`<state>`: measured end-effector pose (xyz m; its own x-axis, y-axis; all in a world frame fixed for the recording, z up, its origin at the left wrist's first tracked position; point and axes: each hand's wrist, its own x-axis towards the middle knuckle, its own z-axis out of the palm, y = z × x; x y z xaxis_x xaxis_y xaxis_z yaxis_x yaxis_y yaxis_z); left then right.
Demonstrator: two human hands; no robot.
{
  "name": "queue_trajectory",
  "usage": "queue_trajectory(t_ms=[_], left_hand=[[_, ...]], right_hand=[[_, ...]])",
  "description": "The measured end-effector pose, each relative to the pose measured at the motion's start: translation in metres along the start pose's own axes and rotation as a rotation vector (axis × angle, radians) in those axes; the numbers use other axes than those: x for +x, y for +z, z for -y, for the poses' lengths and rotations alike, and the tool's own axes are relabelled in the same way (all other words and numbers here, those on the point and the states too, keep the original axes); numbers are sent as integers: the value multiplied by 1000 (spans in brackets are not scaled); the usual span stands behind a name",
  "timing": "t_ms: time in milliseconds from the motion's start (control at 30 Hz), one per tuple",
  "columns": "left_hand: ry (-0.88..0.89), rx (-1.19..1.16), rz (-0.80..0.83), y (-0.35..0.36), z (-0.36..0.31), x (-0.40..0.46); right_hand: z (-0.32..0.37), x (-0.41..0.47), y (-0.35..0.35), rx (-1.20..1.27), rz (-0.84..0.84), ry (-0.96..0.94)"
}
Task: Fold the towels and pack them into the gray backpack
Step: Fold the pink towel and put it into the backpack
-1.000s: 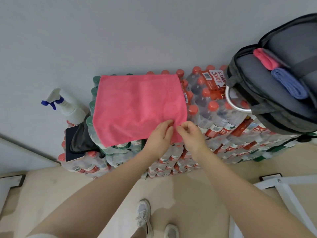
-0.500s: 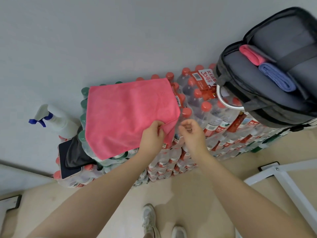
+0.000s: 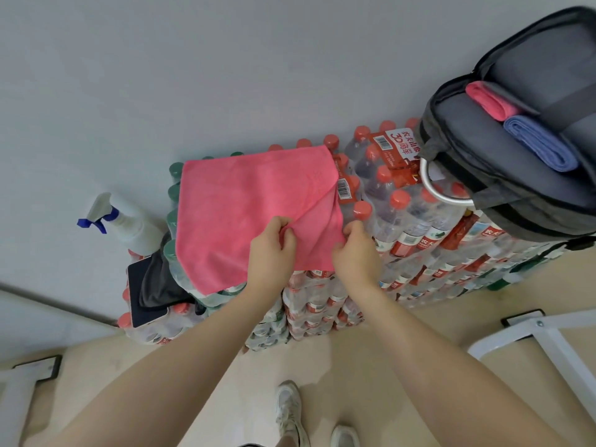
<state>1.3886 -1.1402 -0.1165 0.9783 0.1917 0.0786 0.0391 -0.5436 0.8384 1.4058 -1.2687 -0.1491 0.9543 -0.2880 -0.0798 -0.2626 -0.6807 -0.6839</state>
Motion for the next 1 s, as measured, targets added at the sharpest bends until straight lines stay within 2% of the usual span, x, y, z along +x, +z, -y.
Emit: queue_trajectory(t_ms=[200, 267, 333, 400, 467, 533, 667, 767, 867, 933, 1000], left_hand=[[41, 34, 28, 4, -3, -9], [79, 56, 19, 6, -6, -13], [132, 95, 0, 8, -7, -15], [179, 176, 8, 13, -5, -17], [246, 269, 17, 21, -1, -19], [298, 350, 60, 30, -1, -24], [304, 458, 231, 45, 0, -33], [351, 398, 302, 46, 8, -42], [394, 290, 266, 35, 18, -50], [281, 241, 208, 23, 24, -50], [-4, 171, 225, 11, 29, -48]], right_hand=[[-10, -1, -10, 189, 27, -128], [-11, 3, -12, 450, 77, 19], [-10, 7, -15, 775, 179, 267], [-14, 9, -15, 923, 312, 456], [-19, 8, -14, 867, 377, 447], [-18, 2, -21, 792, 362, 400], [-26, -4, -31, 954, 443, 372], [-31, -13, -36, 968, 476, 305], [-33, -21, -30, 734, 455, 255], [-33, -21, -26, 658, 425, 285], [-27, -23, -24, 706, 428, 339]])
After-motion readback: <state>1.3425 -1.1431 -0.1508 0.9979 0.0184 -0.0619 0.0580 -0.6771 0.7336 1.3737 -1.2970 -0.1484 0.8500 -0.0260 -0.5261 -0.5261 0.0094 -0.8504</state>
